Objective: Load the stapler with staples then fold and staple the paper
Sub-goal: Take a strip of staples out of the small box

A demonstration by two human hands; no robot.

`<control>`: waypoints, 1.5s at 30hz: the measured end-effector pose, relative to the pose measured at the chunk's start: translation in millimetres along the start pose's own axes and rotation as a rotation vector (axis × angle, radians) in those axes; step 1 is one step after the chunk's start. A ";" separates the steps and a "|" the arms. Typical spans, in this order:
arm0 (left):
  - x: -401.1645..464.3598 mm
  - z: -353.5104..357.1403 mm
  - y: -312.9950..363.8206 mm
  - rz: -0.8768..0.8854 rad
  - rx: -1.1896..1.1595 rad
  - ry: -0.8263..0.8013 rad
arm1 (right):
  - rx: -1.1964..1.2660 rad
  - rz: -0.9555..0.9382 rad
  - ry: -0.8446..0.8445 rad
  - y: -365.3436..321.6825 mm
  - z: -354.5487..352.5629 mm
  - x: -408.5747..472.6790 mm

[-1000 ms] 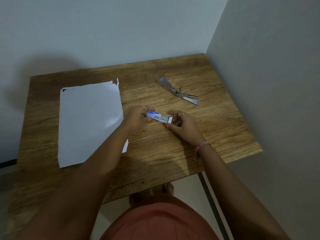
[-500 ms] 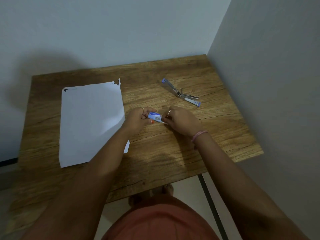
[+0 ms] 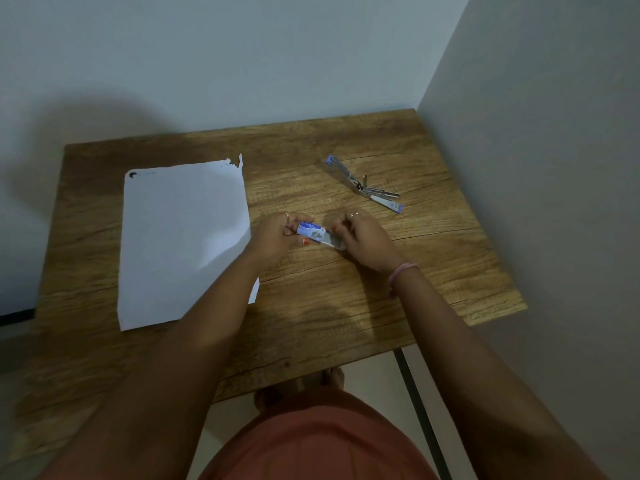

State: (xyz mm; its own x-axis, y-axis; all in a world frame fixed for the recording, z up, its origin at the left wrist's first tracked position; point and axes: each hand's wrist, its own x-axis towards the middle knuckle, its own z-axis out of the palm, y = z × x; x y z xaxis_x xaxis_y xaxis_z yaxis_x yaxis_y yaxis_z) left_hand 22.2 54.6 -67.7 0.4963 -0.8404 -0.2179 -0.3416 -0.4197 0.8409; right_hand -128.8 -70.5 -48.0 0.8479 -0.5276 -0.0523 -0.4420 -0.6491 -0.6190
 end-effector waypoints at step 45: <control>-1.6 1.7 10.6 -0.073 -0.054 -0.007 | -0.162 -0.073 -0.063 1.6 -12.4 -2.3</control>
State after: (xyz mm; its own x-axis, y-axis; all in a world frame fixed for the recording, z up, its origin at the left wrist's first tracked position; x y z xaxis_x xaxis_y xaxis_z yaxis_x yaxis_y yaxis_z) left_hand 16.5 50.9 -59.3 0.5124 -0.8107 -0.2834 -0.2611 -0.4614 0.8479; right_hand -135.0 -77.1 -39.1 0.8940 -0.4435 -0.0640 -0.4156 -0.7671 -0.4888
